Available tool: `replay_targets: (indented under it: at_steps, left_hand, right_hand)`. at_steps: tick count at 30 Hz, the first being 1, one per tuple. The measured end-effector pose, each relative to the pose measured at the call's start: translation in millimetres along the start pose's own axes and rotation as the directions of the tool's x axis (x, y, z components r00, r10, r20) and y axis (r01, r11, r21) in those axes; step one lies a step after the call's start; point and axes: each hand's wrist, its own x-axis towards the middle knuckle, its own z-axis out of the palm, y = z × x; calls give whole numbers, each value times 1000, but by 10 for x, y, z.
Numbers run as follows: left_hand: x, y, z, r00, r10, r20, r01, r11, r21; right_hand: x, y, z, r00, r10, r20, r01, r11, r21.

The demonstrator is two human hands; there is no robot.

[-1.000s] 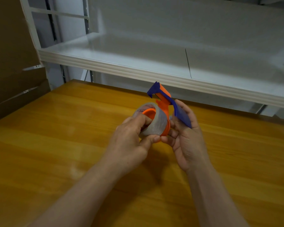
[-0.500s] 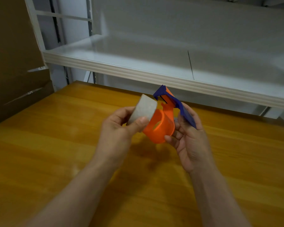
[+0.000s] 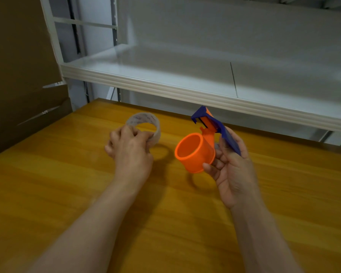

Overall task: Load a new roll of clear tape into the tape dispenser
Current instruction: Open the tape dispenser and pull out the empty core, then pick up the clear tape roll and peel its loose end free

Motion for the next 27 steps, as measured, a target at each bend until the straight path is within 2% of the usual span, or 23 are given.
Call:
replay_targets:
  at_steps: [2,5,12,20,23,25,27]
  left_hand:
    - [66,-56,50,999,29,-43,-26,996,85]
    - [147,-128,101,997,42,-66,-35,993,113]
    - [172,-184,209,1000,14,26,-18,986,165]
    - [175,-181,190,990,-117,73,95,961,260]
    - [160,-70,116,993,-19,118,5,993,117]
    - [127,32,57,984,73,164,-56,993,-105]
    - [53,142,7,948,101,302,21,927,-376]
  right_hand:
    - [0,6,0,1000,2,4,-2,1000,2]
    - [-2,13,2,1000,10,8,-10,1000,0]
    - [-14,16,14,1000,11,7,-11,1000,-1]
    - [-36,15,15,999,31,-9,-31,1000,-1]
    - [-41,3,9,1000,20,-12,-20,1000,16]
    - [-43,0,9,1000,9,-13,-9,1000,13]
    - [-47,-1,9,1000,0,-12,0,1000,17]
